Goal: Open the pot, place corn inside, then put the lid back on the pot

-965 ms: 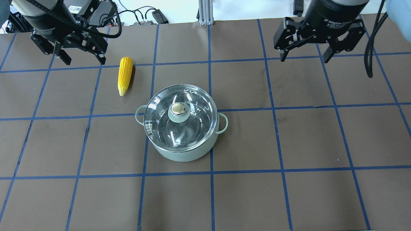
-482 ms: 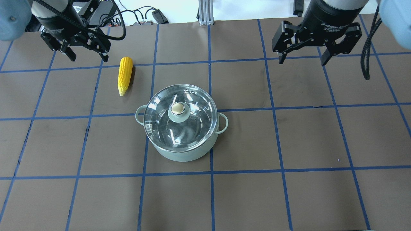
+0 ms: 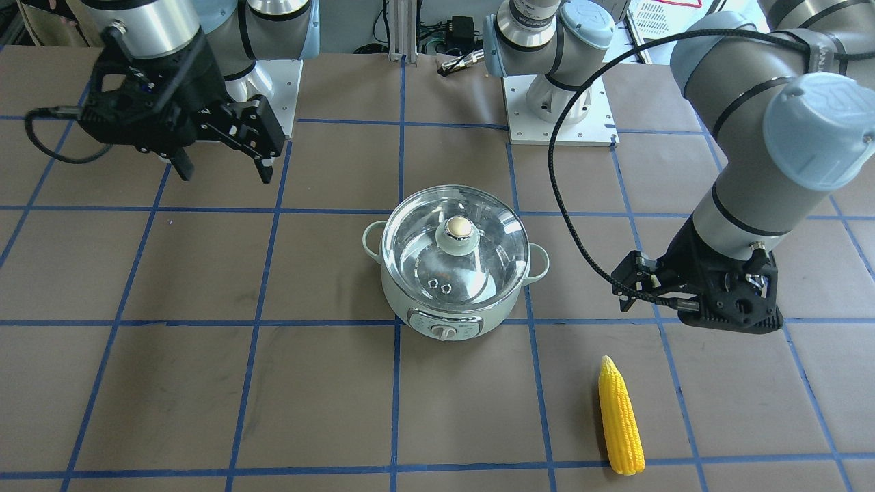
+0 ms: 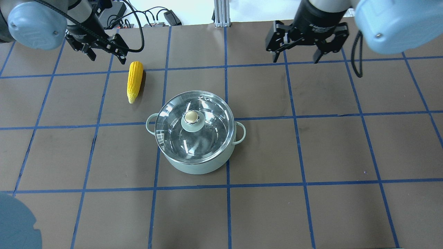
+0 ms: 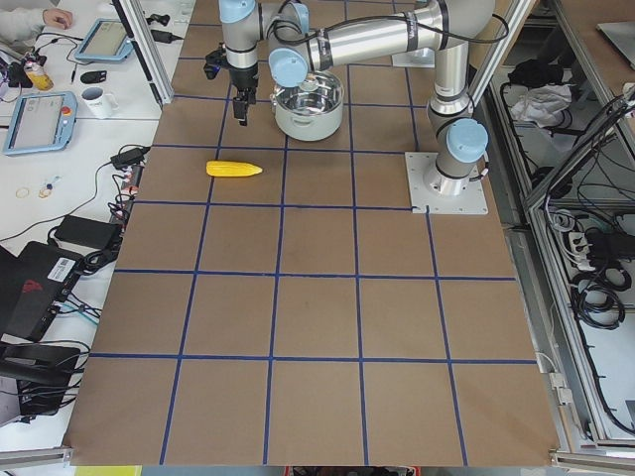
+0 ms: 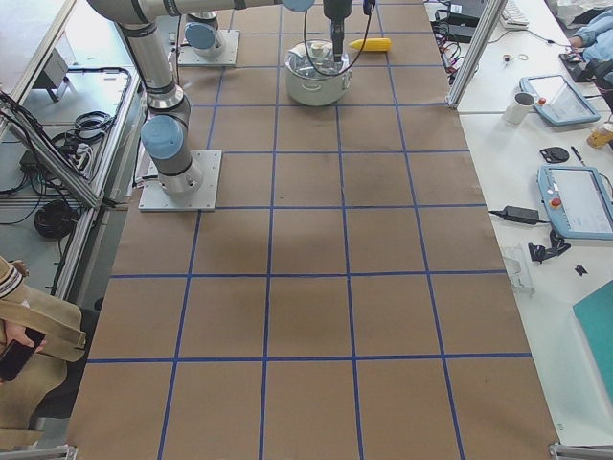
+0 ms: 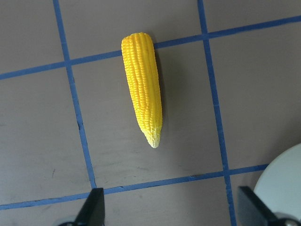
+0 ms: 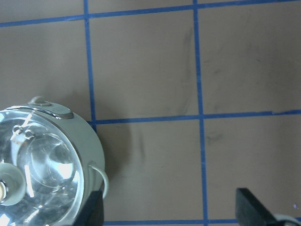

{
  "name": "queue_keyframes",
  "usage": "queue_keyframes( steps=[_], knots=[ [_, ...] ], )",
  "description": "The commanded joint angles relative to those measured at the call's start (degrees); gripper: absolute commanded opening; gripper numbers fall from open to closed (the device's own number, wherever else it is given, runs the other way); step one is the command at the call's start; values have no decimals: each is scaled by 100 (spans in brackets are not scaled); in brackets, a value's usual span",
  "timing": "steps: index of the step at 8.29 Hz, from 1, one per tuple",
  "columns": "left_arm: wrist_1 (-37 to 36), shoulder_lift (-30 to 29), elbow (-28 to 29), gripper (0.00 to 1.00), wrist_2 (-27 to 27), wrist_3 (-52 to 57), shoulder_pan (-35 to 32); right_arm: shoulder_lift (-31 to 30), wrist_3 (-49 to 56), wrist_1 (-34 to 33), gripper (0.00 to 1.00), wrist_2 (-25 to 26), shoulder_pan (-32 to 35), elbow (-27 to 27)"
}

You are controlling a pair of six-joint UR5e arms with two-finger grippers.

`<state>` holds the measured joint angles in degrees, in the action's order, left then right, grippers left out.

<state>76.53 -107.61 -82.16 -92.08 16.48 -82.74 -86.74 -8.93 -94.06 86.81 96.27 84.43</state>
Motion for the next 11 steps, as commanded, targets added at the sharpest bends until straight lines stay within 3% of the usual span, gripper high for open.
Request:
queue_keyframes(
  steps=[1, 3, 5, 6, 11],
  knots=[
    [-425, -601, 33, 100, 23, -4, 12, 604, -902, -744, 100, -42, 1040, -75],
    [-1252, -1129, -11, 100, 41, 31, 30, 956, -1767, -1227, 100, -60, 1567, -84],
    [-1368, -1498, -2, 100, 32, 31, 30, 1316, -2689, -1527, 100, -7, 2077, -128],
    [-1673, -1639, -37, 100, 23, 275, 39, 1535, -2946, -1641, 100, 324, 2385, -128],
    [-1694, -2045, -20, 100, 40, 286, 320, 1977, -3072, -1669, 98, 529, 2555, -84]
  ],
)
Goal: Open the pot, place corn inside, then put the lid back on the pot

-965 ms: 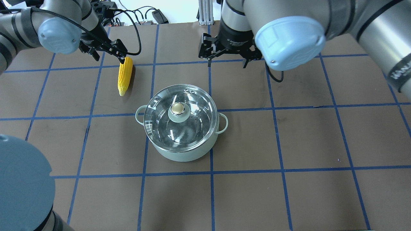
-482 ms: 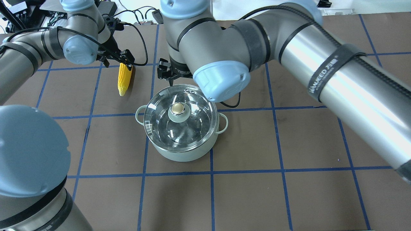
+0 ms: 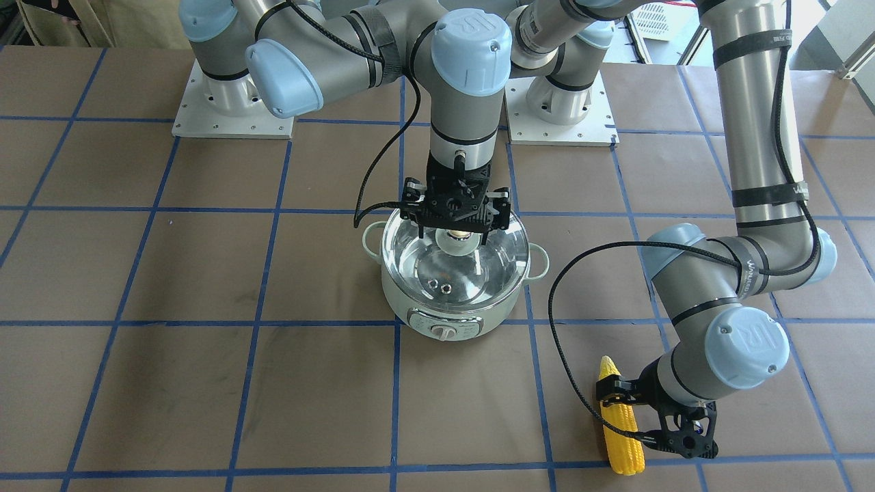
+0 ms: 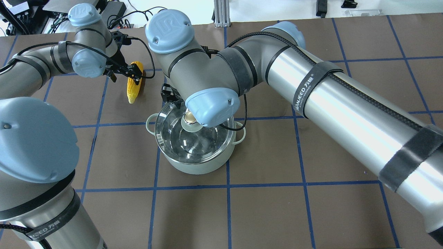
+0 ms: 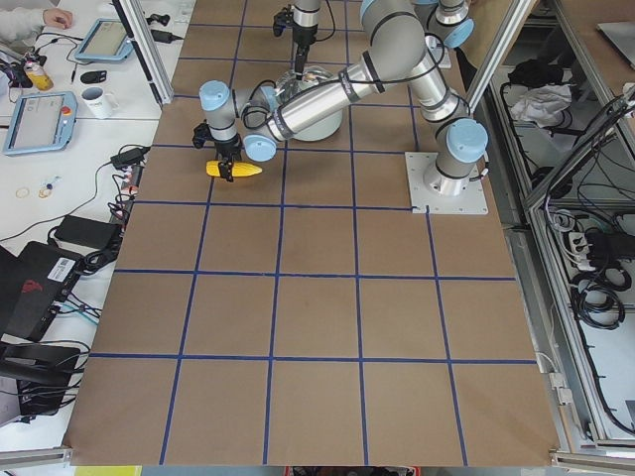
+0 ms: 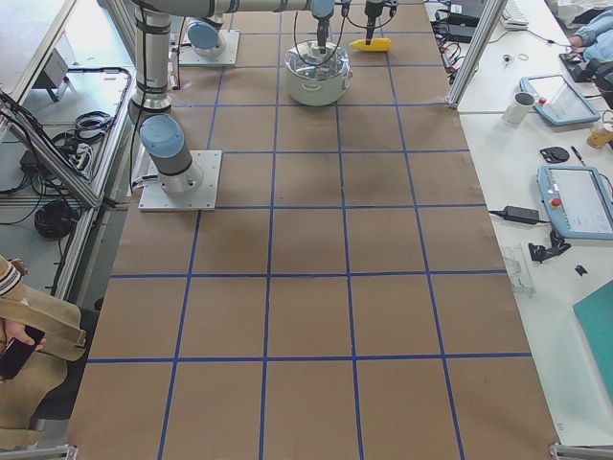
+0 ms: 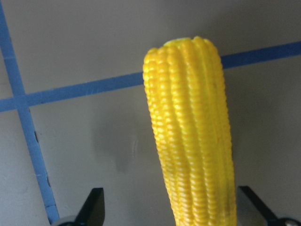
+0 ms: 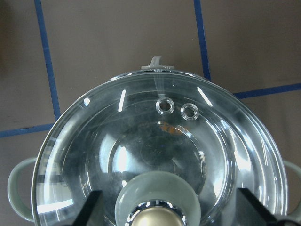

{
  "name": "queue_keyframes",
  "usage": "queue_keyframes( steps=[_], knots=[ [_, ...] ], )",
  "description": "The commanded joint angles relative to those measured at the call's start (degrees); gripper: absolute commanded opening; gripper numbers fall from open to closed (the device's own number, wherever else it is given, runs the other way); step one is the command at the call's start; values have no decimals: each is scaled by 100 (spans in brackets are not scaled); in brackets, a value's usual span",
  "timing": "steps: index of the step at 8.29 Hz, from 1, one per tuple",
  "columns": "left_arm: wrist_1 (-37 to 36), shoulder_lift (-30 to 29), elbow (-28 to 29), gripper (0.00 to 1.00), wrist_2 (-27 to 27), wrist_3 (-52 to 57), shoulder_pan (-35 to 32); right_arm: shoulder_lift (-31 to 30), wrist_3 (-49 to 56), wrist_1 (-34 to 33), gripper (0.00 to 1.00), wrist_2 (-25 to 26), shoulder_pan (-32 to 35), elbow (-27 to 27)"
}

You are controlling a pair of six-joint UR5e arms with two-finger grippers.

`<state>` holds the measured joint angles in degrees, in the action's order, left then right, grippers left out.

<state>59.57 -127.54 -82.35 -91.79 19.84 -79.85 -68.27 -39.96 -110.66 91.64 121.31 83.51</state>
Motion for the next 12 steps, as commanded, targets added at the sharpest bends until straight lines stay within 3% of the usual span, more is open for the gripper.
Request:
queue_keyframes(
  steps=[1, 4, 6, 9, 12],
  knots=[
    [2, -51, 8, 100, 12, -303, 31, 147, 111, -8, 93, 47, 50, 7],
    [-7, -60, 8, 100, -5, -1016, 22, 147, 234, 10, 80, -23, 50, 16],
    [2, -60, 43, 100, 12, -1165, 31, 130, 235, 45, 77, -32, 50, 16],
    [2, -51, 61, 100, 30, -1193, 22, 138, 200, 37, 65, -84, 50, 16],
    [-7, -138, 61, 100, 285, -1604, 31, 147, 226, 54, 53, -155, 50, 16]
  ],
)
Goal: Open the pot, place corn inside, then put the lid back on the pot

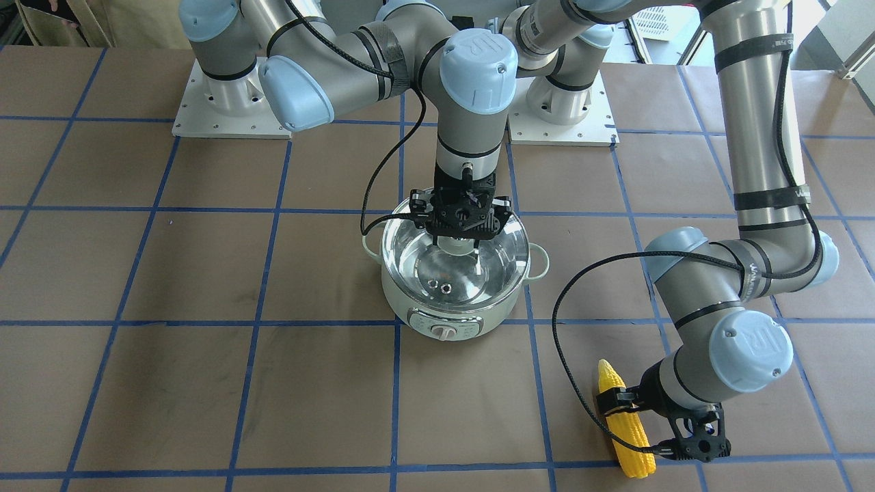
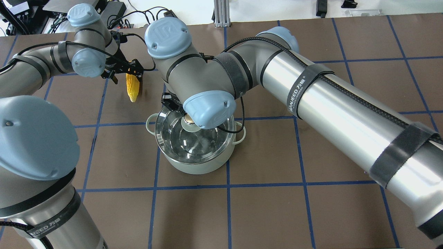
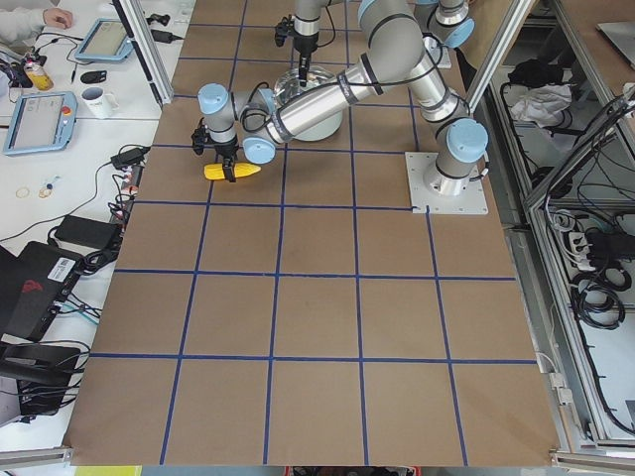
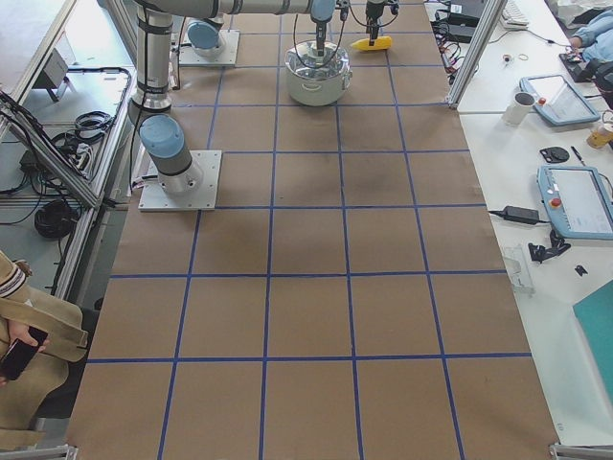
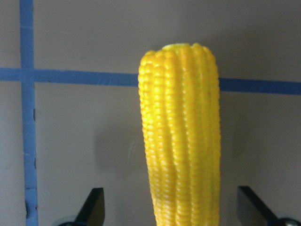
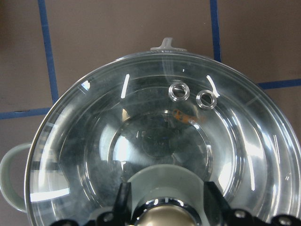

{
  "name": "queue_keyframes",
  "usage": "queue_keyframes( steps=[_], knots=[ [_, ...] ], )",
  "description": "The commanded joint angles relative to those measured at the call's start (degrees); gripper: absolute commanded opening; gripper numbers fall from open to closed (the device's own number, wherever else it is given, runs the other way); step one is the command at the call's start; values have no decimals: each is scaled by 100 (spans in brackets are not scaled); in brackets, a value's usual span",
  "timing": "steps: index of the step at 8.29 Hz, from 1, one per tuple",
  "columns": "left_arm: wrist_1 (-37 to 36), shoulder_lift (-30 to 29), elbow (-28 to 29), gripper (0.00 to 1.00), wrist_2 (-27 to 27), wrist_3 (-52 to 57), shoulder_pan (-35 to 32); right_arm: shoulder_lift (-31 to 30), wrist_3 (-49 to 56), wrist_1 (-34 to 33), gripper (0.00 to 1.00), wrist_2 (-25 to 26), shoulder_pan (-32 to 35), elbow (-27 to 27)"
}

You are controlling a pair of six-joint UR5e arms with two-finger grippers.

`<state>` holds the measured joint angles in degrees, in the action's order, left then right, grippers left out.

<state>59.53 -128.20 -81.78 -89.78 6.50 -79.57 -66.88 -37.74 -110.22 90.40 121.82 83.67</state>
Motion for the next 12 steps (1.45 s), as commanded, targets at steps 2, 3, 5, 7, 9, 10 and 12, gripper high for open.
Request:
queue_keyframes(
  steps=[2, 3, 5, 7, 9, 10, 12],
  knots=[
    [-38, -134, 4, 80, 75, -220, 3, 0, -5, 35, 44, -49, 0, 0],
    [-38, -196, 4, 42, 75, -220, 3, 0, -5, 36, 43, -49, 0, -17],
    [-29, -161, 4, 0, 75, -290, 3, -61, 30, 36, 42, -40, -35, -105],
    [41, 14, 13, 0, 14, -281, -5, -376, 336, 62, 42, -5, -280, -167],
    [347, 329, 4, 0, -48, -281, -6, -946, 1036, 691, 42, -31, -884, -158],
    [775, 670, 4, 0, -135, -281, -6, -1237, 1275, 1104, 42, -136, -1262, -149],
    [1279, 1321, -14, 0, -136, -290, -101, -1922, 2151, 1938, 41, -268, -2158, -149]
  ],
)
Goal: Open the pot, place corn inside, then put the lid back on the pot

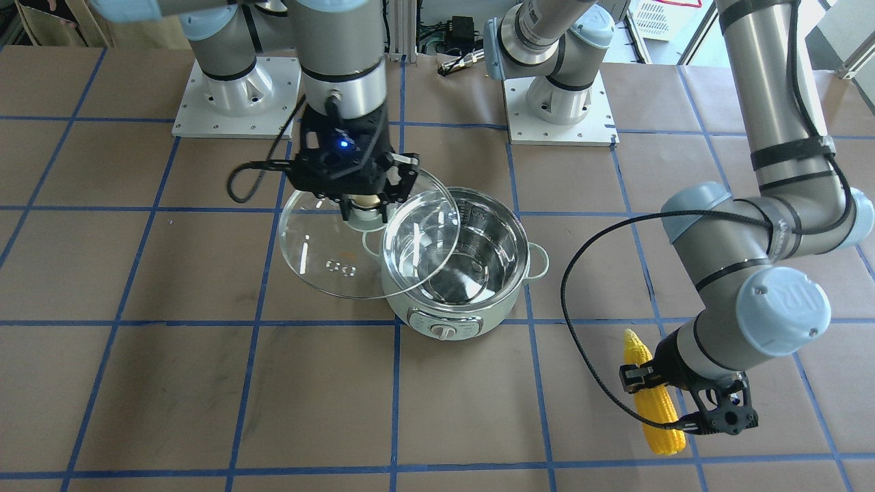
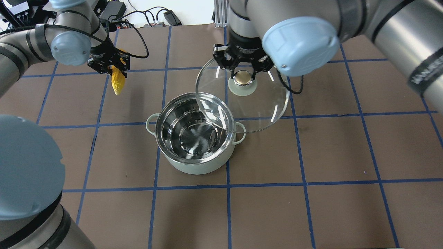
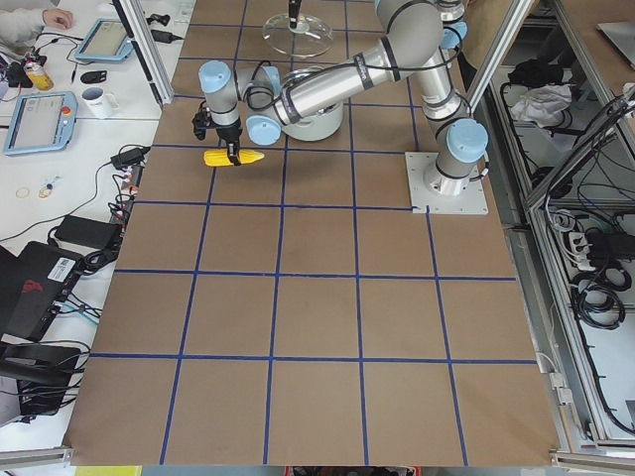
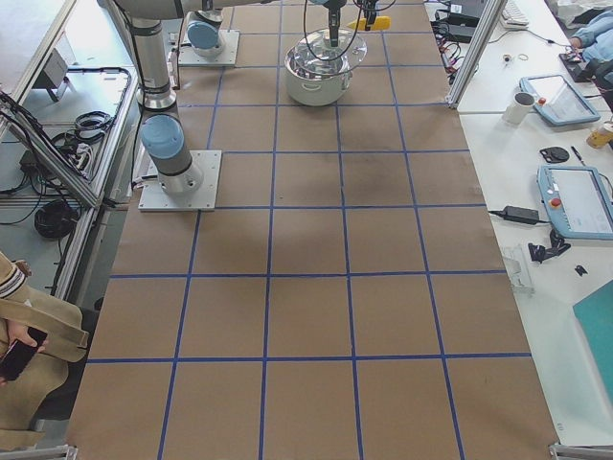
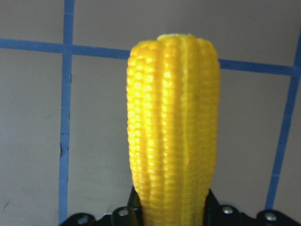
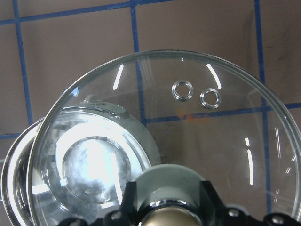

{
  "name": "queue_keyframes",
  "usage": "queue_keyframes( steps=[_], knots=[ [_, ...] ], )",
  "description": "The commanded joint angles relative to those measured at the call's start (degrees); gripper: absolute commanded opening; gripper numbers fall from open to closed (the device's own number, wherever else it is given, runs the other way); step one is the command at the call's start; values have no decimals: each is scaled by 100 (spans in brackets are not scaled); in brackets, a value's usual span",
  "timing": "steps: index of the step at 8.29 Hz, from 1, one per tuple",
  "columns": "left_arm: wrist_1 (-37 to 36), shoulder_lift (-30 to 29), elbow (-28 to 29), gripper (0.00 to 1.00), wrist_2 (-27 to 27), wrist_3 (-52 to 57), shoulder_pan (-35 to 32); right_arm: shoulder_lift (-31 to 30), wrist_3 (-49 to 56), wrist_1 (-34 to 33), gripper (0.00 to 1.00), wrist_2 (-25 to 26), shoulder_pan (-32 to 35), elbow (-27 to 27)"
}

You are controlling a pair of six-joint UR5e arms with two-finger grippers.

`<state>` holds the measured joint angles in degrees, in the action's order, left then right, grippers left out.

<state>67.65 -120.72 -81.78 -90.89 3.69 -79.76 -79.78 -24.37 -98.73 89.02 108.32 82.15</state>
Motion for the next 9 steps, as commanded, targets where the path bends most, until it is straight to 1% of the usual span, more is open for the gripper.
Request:
queue_keyframes(
  steps=[1, 2, 3, 5, 7, 9],
  knots=[
    [547, 811, -39, 0, 19, -61, -275, -966, 1333, 1272, 41, -139, -1170, 3],
    [722, 978, -14, 0, 45, -566, -538, -1187, 1808, 1590, 41, -69, -1425, 20],
    [732, 1119, -48, 0, 37, -971, -923, -1302, 2144, 1941, 40, -60, -1559, 55],
    [855, 1470, -57, 0, 37, -1212, -1758, -1356, 2252, 1954, 40, -86, -1569, 90],
    [952, 1691, -372, 0, 37, -1204, -2410, -1347, 2296, 1971, 41, -86, -1577, 91],
    [935, 1701, -898, 0, 37, -1116, -2562, -1356, 2297, 1989, 41, -95, -1577, 99]
  ],
)
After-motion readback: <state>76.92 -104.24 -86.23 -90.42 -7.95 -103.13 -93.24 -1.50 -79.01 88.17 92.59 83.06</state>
